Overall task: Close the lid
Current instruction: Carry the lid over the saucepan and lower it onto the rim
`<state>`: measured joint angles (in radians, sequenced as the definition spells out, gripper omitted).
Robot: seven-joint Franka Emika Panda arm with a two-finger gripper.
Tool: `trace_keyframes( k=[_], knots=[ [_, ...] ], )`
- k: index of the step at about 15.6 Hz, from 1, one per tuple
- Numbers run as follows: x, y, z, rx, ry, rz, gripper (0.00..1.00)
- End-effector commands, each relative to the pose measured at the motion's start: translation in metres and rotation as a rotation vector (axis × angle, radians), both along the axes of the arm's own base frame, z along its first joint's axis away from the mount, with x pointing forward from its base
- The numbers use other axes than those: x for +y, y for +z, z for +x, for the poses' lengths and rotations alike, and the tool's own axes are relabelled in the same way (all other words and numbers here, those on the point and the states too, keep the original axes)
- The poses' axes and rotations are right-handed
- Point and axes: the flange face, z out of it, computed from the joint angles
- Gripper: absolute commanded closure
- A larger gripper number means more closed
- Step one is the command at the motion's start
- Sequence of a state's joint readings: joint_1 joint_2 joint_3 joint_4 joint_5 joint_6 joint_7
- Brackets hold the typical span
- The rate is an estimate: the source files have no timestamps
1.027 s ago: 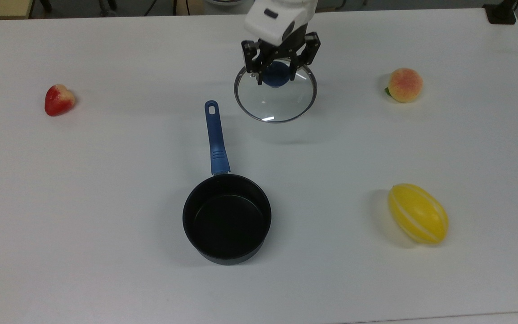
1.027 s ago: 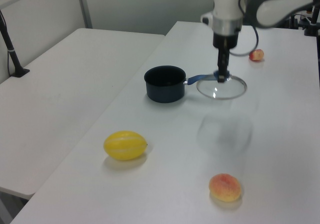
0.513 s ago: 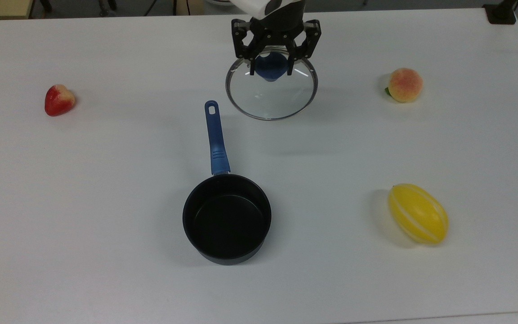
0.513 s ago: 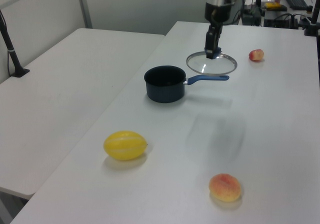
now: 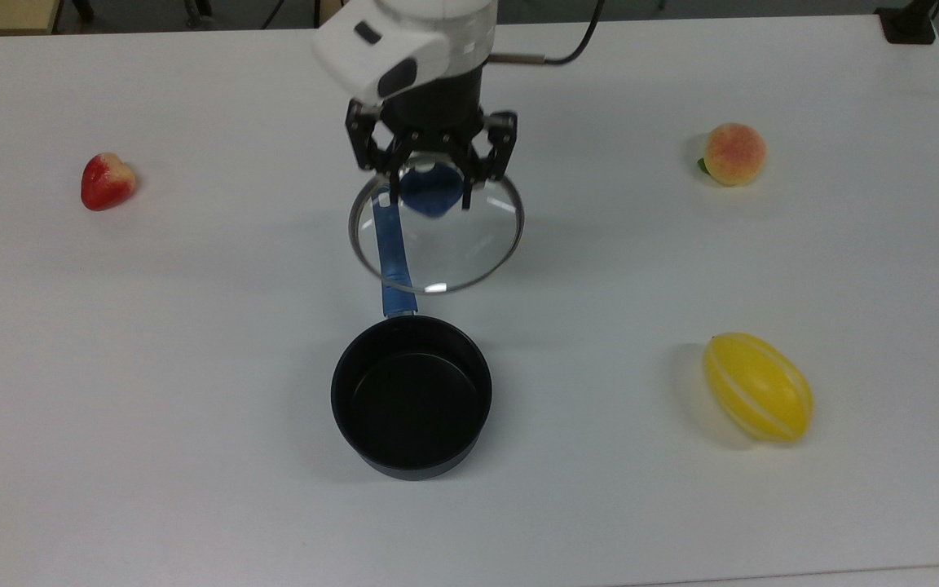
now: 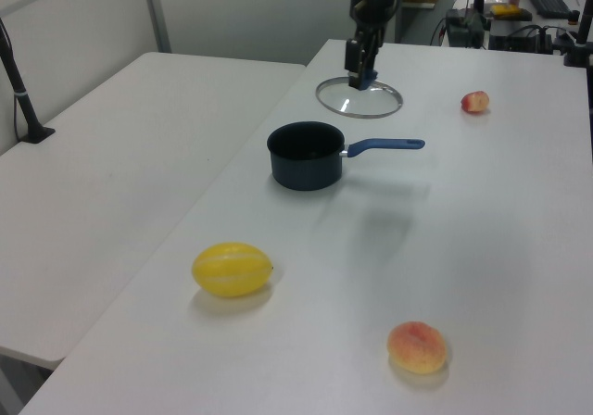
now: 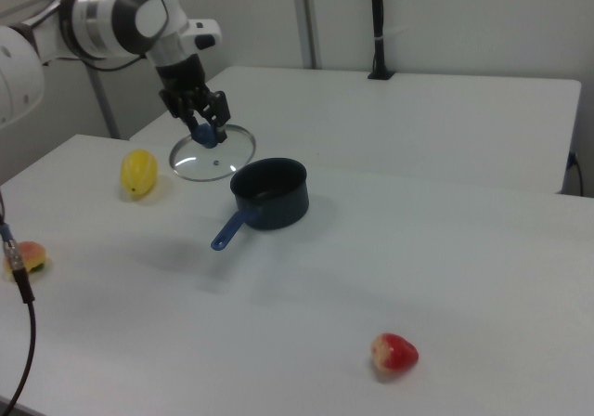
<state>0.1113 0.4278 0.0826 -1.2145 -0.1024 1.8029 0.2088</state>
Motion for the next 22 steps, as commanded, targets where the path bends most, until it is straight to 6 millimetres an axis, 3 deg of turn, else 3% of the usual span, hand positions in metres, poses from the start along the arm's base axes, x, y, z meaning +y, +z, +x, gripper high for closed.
trace_keyframes(
  k=[1, 7, 14, 22],
  knots=[
    [0.0, -0.017, 0.03, -0.072, -0.021, 0.036, 0.94],
    [-0.001, -0.057, 0.059, -0.138, -0.074, 0.051, 0.94],
    [-0.015, -0.078, 0.078, -0.216, -0.121, 0.062, 0.94],
    [-0.013, -0.093, 0.084, -0.232, -0.139, 0.063, 0.94]
  ],
)
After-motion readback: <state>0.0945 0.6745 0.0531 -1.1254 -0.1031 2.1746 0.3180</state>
